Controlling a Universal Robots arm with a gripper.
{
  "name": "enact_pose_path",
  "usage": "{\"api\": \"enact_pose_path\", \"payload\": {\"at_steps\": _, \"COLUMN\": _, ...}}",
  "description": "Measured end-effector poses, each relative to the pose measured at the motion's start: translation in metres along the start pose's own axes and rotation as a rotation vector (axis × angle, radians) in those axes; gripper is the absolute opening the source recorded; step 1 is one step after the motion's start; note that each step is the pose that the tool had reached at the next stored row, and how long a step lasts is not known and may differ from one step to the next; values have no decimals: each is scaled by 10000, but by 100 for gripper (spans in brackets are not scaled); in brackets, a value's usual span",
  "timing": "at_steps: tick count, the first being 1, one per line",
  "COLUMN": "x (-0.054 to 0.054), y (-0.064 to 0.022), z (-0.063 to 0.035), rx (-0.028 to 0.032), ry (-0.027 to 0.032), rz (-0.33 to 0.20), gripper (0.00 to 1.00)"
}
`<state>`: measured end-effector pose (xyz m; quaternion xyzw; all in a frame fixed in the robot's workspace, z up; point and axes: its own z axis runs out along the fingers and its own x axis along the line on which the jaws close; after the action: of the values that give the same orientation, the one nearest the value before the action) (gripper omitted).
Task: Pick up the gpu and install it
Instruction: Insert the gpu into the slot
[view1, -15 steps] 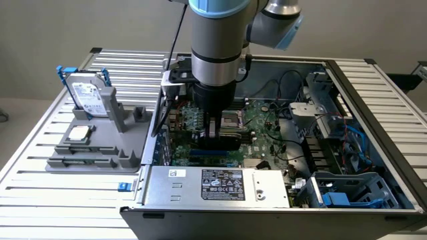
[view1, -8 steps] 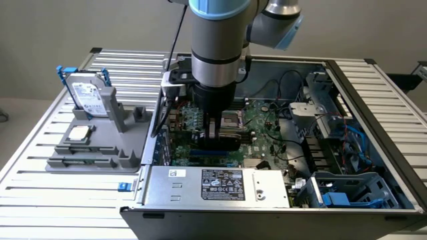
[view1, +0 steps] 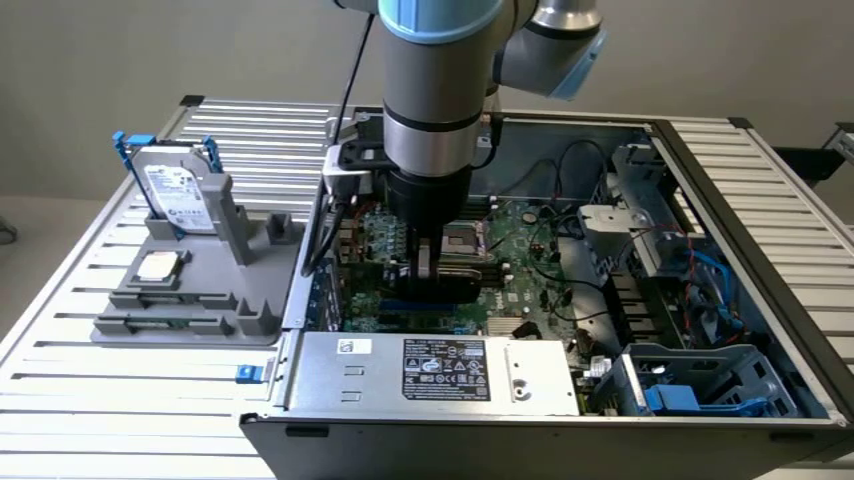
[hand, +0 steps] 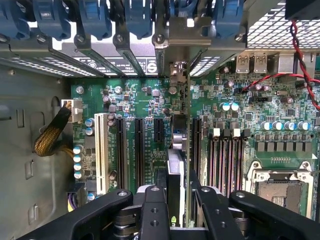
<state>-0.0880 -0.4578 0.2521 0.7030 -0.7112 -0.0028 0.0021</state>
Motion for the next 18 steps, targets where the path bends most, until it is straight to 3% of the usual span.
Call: {"api": "enact_pose_path", "payload": {"at_steps": 18, "x": 0, "y": 0, "z": 40, "rx": -2, "ry": 2, "rz": -25, "gripper": 27}}
